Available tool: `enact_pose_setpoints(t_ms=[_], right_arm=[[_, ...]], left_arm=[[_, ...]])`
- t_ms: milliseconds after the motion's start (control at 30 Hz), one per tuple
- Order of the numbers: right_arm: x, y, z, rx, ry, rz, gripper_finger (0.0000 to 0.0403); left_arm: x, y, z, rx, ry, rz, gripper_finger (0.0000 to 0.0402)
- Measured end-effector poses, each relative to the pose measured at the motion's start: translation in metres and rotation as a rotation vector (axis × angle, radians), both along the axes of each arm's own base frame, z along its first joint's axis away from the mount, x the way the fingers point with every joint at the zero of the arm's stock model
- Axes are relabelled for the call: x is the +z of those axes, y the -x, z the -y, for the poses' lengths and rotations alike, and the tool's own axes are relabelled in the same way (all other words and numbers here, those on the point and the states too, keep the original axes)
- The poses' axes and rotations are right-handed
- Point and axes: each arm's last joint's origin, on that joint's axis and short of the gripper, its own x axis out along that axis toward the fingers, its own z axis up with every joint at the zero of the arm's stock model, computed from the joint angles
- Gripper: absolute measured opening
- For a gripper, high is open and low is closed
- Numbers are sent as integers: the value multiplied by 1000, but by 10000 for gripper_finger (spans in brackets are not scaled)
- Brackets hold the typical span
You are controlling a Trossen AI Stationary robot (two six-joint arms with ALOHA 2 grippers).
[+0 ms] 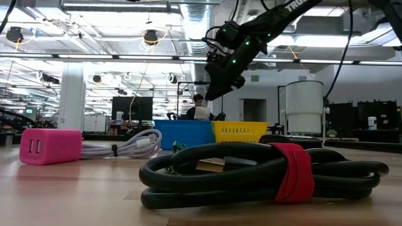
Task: Pick and place items into bin
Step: Put the right black charger cable into the dark blue bin, then put the white charger cable into the dark blue bin
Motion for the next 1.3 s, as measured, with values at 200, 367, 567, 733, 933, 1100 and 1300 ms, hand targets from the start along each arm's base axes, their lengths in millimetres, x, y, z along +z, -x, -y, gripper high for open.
enact_pose_setpoints(t_ms=[200,367,567,733,933,1100,1300], right_arm=[[5,0,1,-4,-4,-11,194],[13,0,-6,-1,-44,-65,229],[41,1,-37,37,-117,-184,230],[65,8,-79,102,-163,-258,216],[76,12,-140,199,-196,-311,202],[72,18,-191,290,-218,-423,193],[68,31,-235,307,-221,-542,182]], left_arm=[[0,0,0,-3,4,-3,142],[-1,0,1,-42,36,-26,142],[-3,0,5,-145,114,-87,142],[-6,-1,7,-197,175,-122,142],[-7,-2,9,-131,380,-91,142],[-8,-1,10,-118,473,-96,142],[-11,1,10,-68,594,-126,141]])
